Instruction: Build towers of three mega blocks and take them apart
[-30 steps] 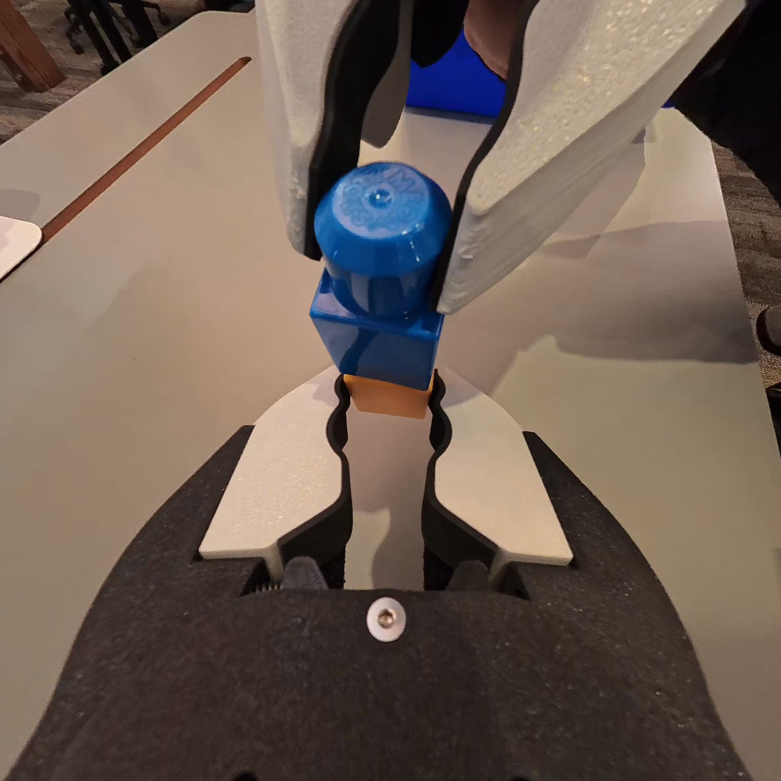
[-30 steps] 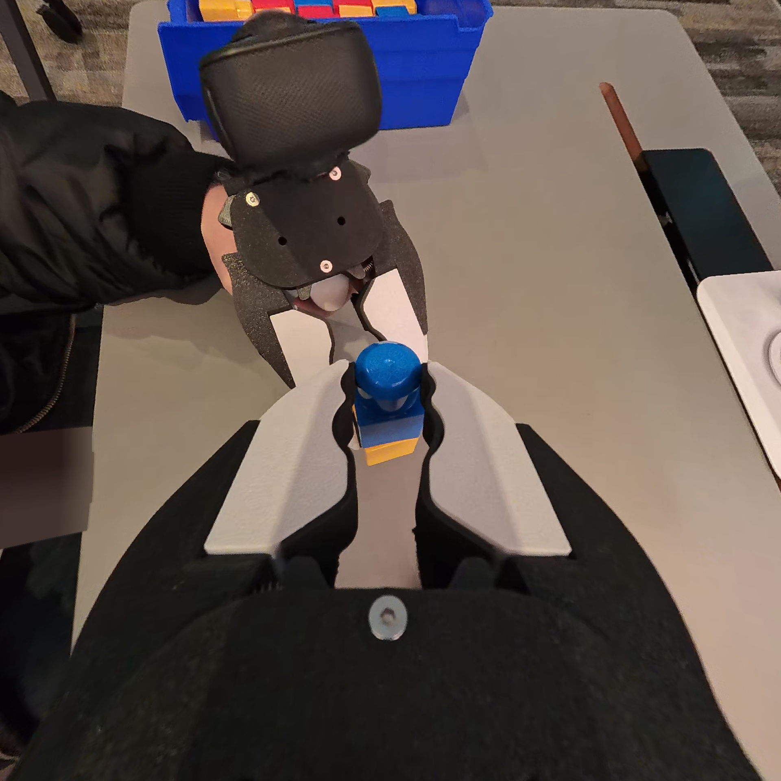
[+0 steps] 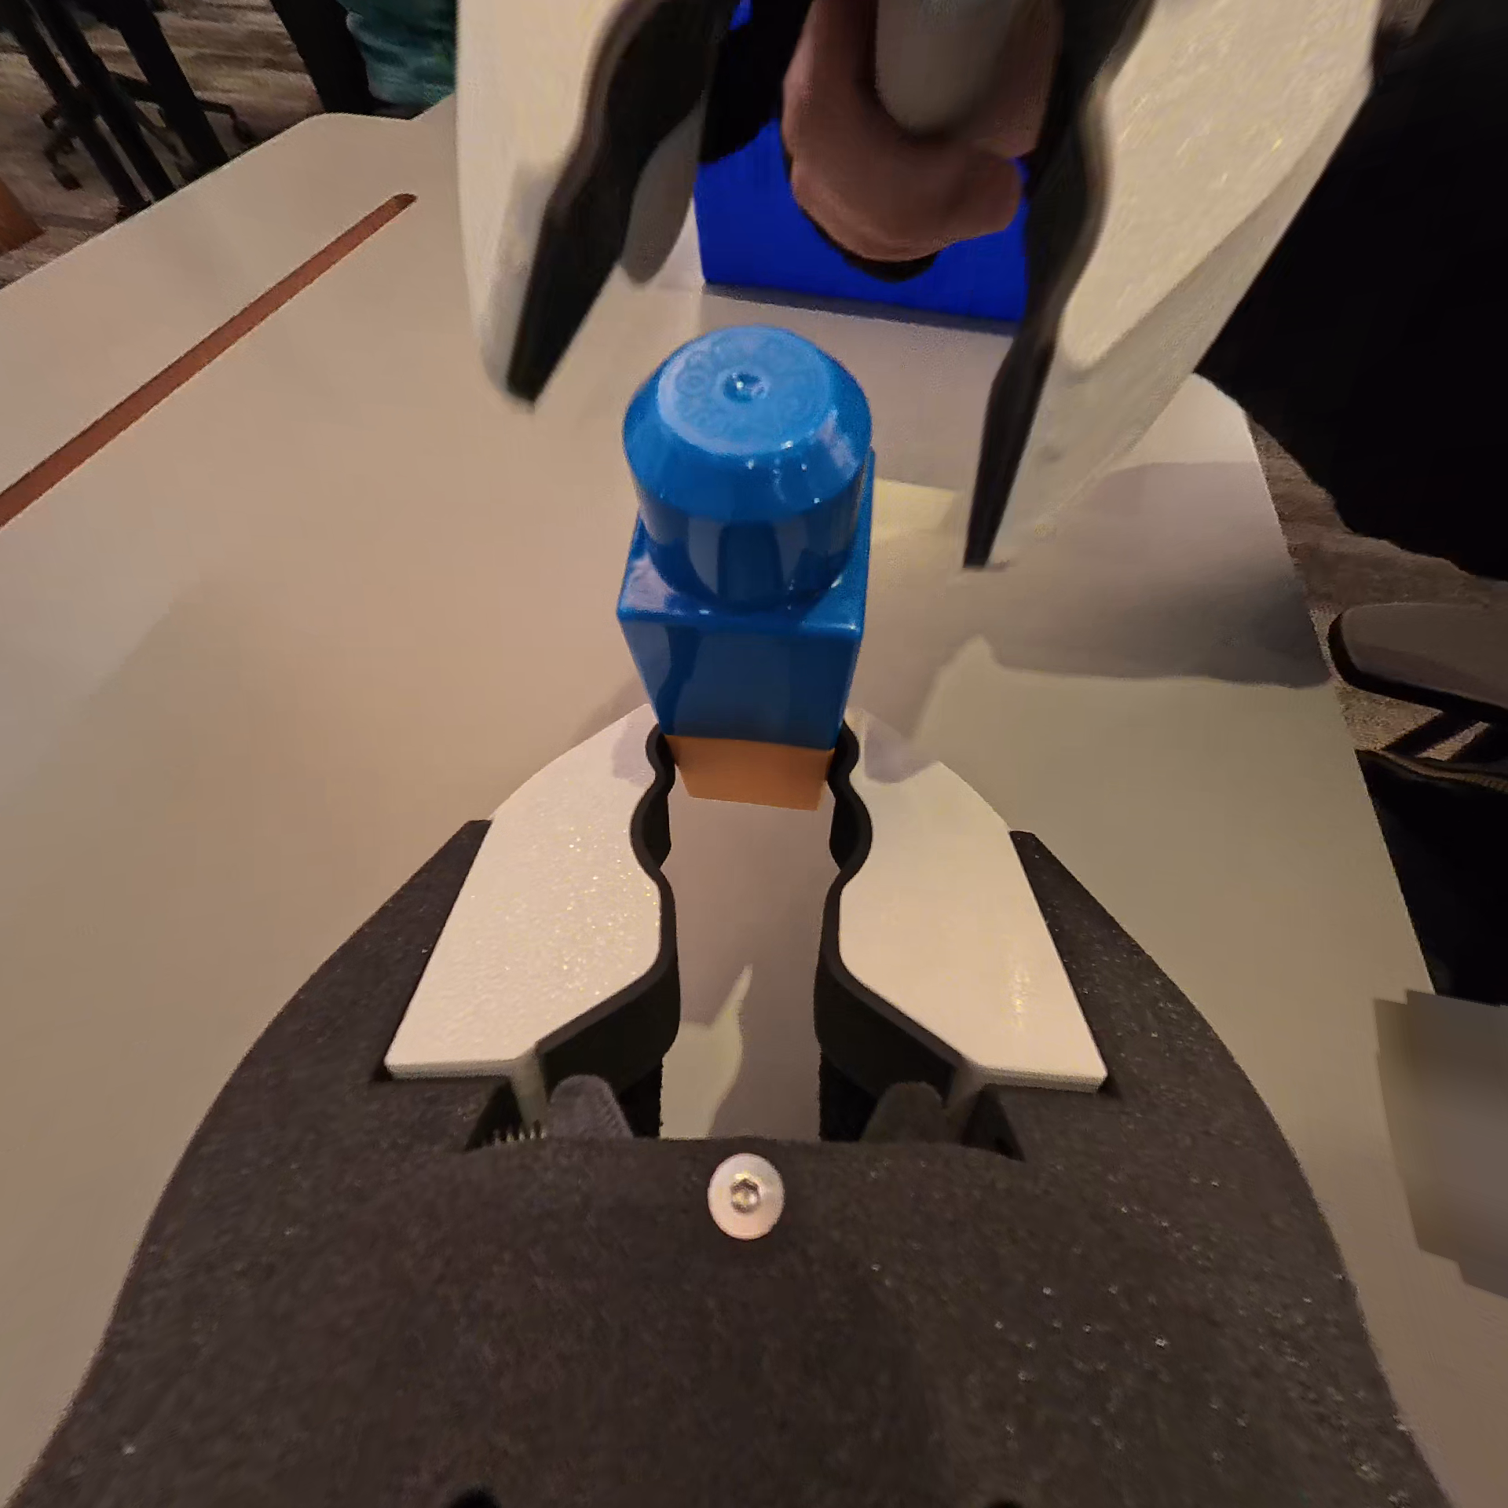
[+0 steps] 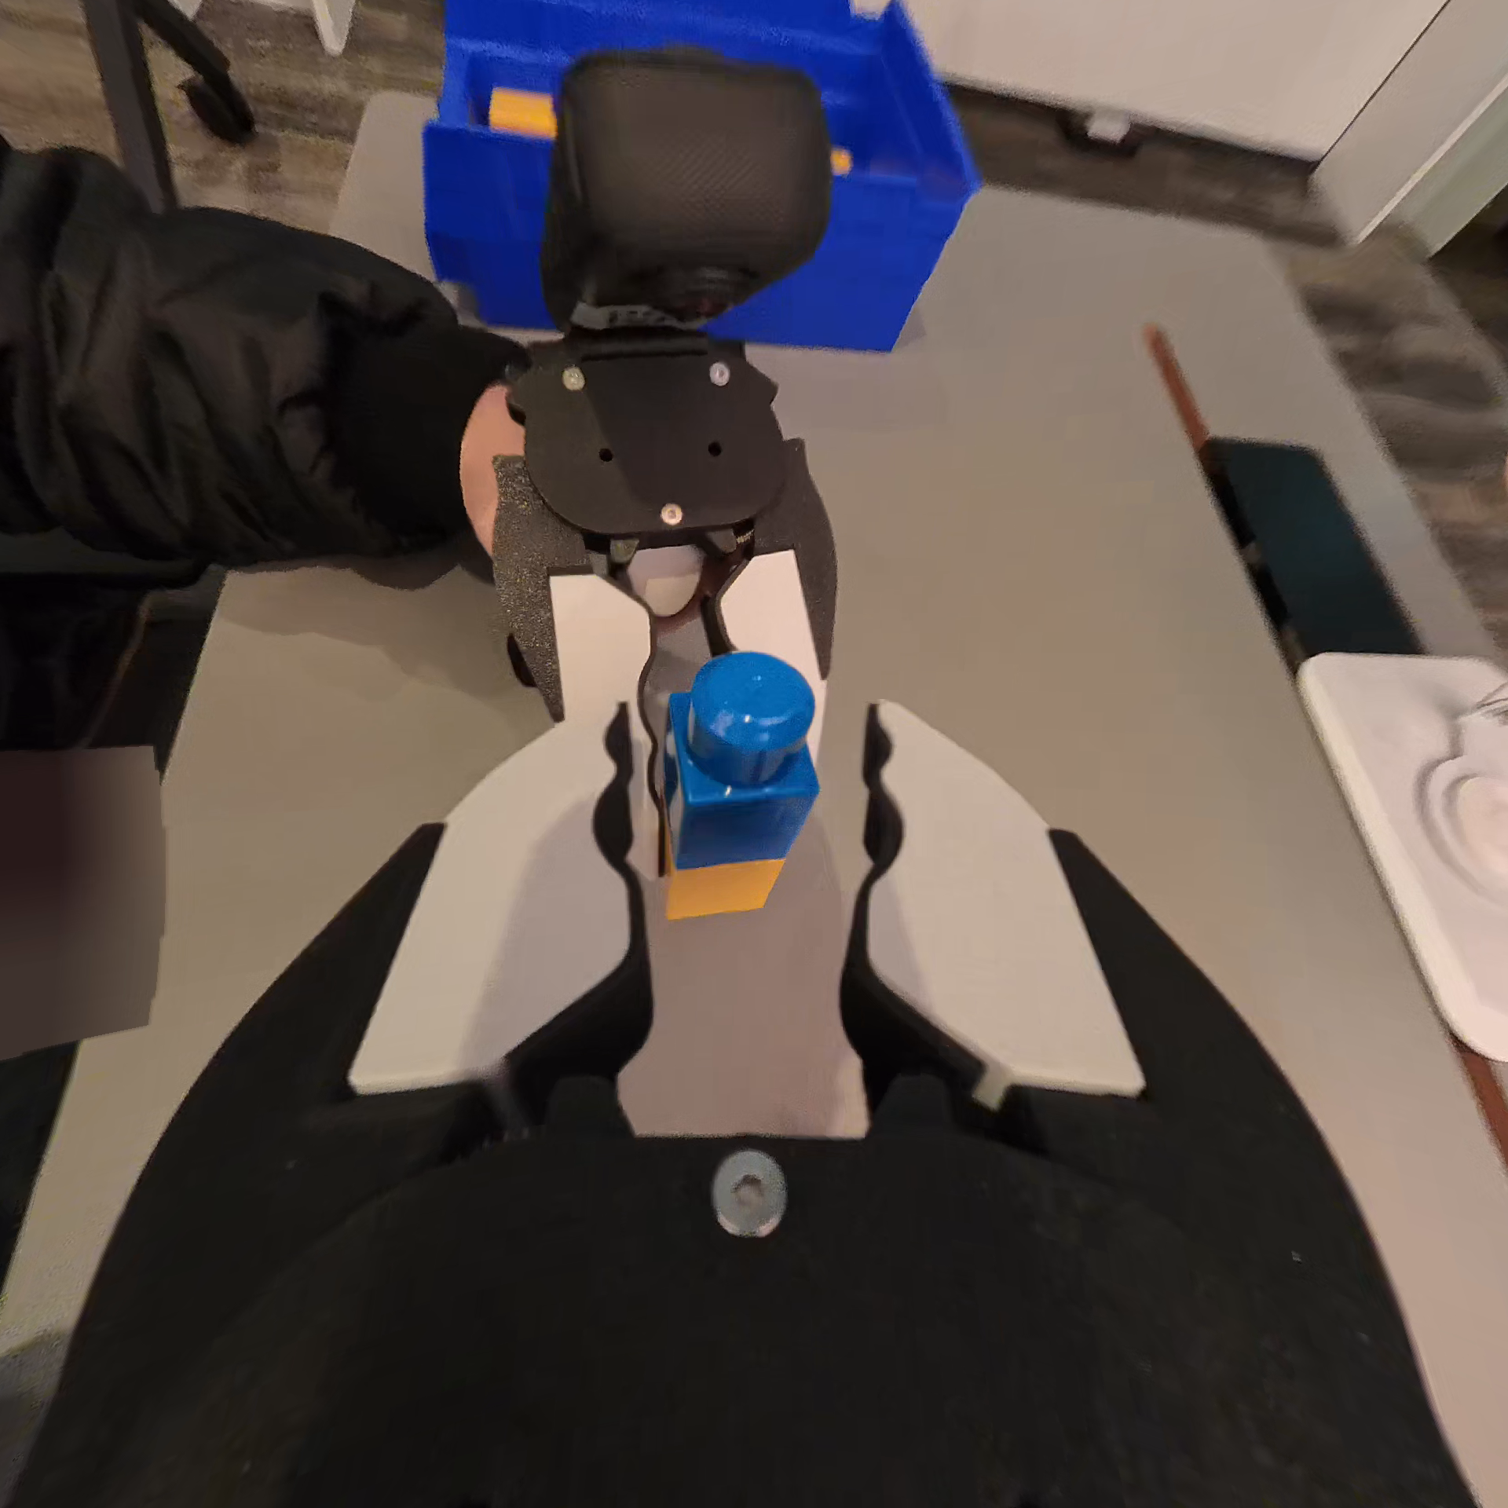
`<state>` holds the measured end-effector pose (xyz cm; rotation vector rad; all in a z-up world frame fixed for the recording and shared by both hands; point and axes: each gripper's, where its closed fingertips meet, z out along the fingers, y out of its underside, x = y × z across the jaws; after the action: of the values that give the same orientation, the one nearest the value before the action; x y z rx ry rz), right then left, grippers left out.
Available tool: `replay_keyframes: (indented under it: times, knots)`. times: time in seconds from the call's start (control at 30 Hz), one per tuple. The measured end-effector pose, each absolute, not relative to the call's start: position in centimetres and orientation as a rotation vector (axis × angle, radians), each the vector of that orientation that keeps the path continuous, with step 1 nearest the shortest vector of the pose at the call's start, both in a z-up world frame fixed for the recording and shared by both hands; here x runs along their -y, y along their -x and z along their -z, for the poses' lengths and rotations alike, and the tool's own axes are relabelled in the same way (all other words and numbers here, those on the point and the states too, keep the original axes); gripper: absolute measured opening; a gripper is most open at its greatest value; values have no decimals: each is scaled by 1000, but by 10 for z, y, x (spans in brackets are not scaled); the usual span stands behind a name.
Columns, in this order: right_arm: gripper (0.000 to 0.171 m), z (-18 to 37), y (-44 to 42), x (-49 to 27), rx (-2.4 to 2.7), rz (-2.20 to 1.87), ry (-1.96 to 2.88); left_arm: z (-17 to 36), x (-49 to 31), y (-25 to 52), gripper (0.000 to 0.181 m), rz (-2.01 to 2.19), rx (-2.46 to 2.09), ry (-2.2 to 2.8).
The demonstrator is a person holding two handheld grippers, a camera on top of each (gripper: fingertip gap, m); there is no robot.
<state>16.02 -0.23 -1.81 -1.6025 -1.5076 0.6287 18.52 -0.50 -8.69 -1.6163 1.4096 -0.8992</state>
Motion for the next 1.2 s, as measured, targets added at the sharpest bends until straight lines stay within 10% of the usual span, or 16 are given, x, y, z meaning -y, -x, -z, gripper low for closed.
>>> replay_keyframes:
  times: [0.83, 1.2]
  knots:
    - [29, 128, -295, -36, 1315, -752, 1778, 84, 9, -178, 36, 918, -1469, 1625]
    - [28, -29, -212, -7, 1219, -953, 1521, 110, 6, -177, 36, 758, -1541, 1697]
